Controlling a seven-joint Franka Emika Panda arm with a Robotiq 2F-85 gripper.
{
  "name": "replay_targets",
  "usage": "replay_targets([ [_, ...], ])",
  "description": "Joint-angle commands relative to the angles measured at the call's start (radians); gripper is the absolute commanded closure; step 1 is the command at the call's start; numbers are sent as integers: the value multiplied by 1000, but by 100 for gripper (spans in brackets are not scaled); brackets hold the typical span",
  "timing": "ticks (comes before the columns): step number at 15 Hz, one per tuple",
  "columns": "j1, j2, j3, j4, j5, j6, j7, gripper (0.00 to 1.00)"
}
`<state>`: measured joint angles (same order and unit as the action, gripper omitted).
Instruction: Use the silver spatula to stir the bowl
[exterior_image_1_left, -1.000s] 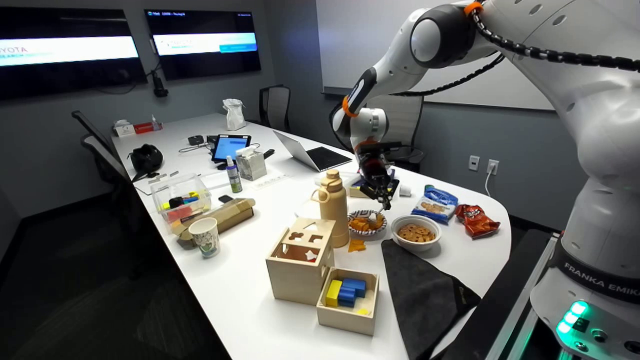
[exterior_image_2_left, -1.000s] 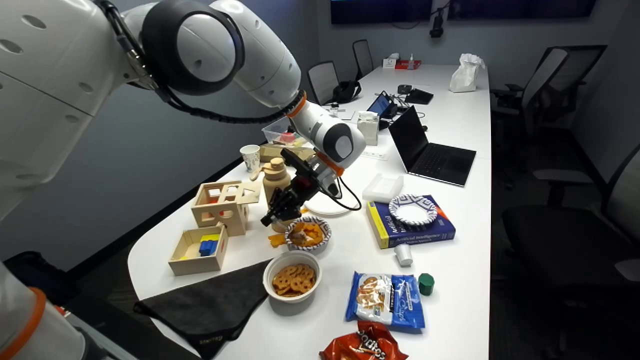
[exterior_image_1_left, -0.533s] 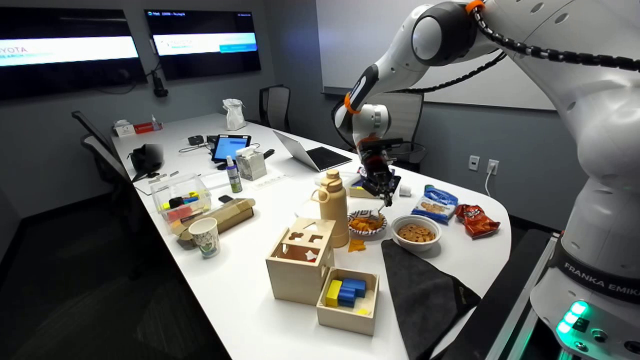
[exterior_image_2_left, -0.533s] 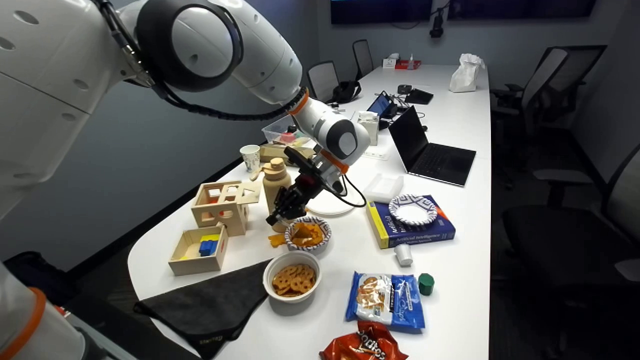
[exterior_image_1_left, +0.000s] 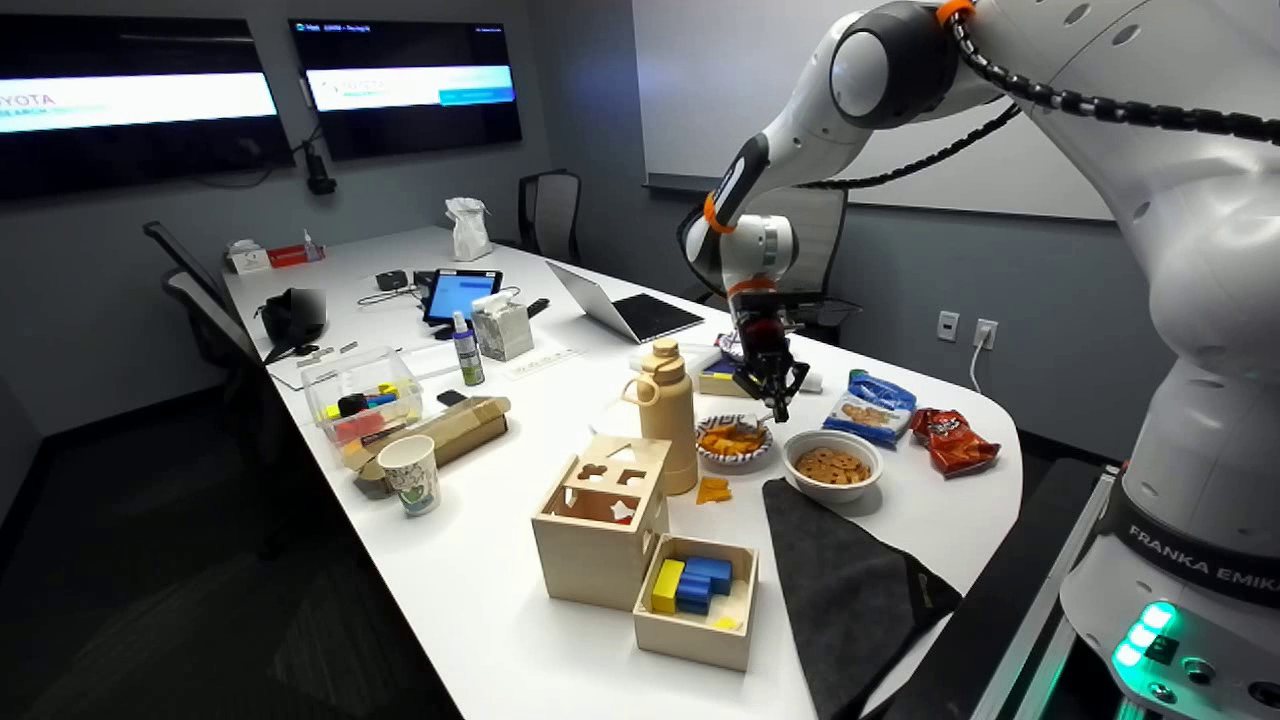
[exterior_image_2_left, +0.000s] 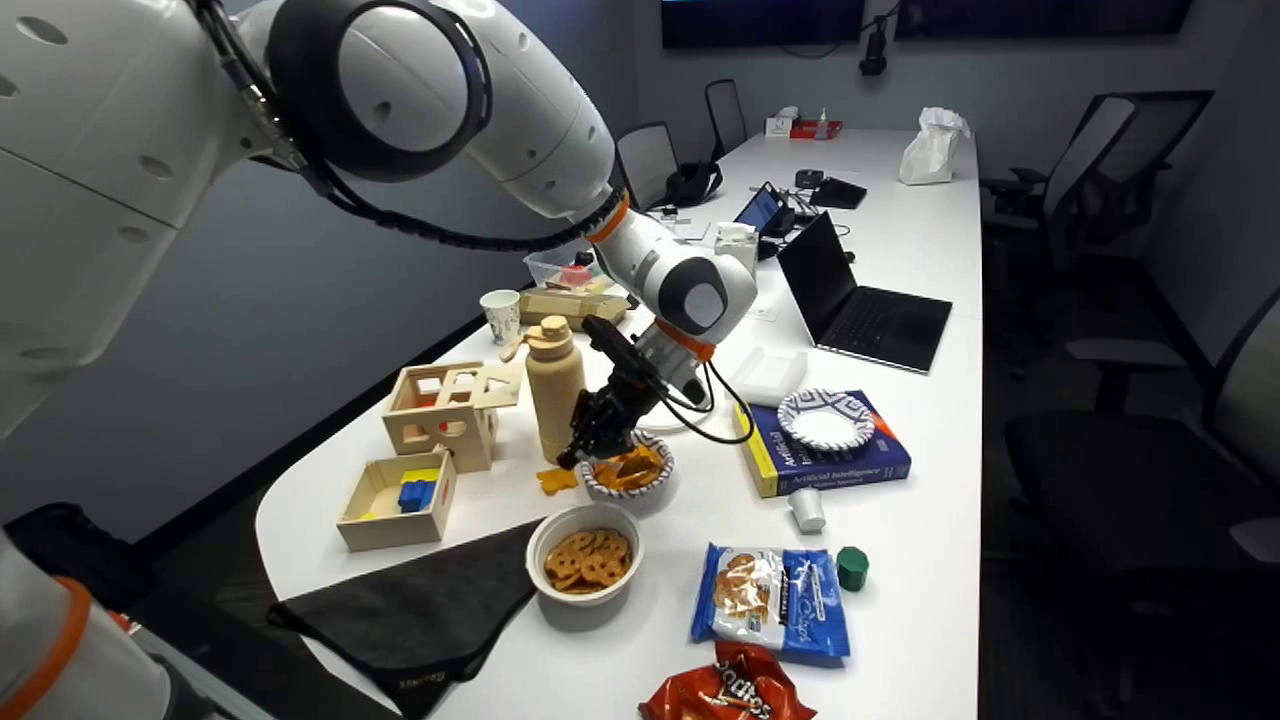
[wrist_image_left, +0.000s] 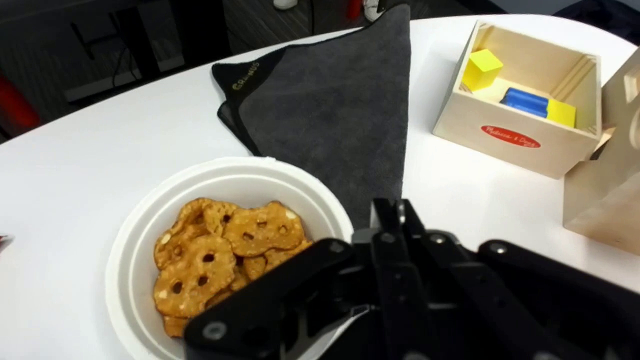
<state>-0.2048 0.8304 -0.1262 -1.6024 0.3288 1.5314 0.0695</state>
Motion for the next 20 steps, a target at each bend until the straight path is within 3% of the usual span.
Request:
replay_targets([
  [1, -34, -52, 12, -116, 14, 116, -99, 99],
  [8, -66, -94, 16, -213, -10, 206, -252, 99],
  [17, -63, -98, 27, -252, -5, 242, -267, 99],
  [18, -65, -98, 27, -255, -4, 244, -266, 71],
  [20, -67, -96, 26, -263, -1, 245, -265, 64],
])
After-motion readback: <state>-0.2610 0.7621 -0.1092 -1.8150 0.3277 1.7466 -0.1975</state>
